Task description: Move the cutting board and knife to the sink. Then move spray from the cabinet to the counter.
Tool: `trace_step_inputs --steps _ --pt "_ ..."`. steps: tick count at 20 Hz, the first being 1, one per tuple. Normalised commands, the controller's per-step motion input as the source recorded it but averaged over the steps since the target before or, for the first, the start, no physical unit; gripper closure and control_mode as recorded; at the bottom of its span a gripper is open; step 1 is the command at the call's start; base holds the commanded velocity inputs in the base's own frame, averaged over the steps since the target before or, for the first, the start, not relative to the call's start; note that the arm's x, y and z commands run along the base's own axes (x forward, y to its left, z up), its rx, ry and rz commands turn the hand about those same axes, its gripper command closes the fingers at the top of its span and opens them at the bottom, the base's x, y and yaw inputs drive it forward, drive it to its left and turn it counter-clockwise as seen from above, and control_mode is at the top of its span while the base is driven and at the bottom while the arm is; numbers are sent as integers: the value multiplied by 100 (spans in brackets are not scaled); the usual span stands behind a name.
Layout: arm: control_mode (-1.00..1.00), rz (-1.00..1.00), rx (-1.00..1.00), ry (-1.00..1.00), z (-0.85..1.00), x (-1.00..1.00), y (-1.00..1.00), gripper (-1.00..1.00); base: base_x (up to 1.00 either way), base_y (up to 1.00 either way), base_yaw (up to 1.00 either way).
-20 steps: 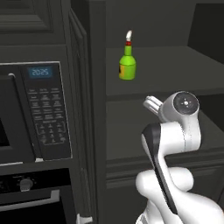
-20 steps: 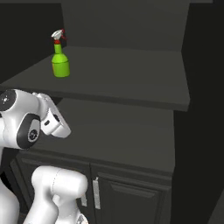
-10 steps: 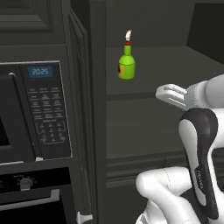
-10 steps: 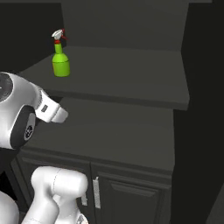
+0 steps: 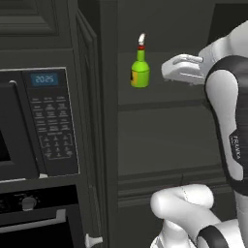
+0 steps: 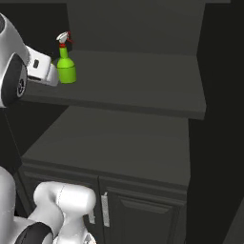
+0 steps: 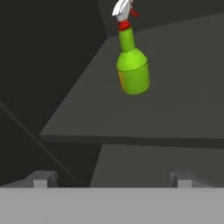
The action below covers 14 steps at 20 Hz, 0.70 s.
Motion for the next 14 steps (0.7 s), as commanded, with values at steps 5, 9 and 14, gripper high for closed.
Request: trace_step_inputs --steps 5,9,14 --pt "-100 -11 -29 3 28 52 73 -100 0 0 0" --pt "-100 -16 -28 -14 -39 9 2 -100 0 0 0" --pt "-100 -2 -11 -20 -22 0 -12 -100 0 0 0"
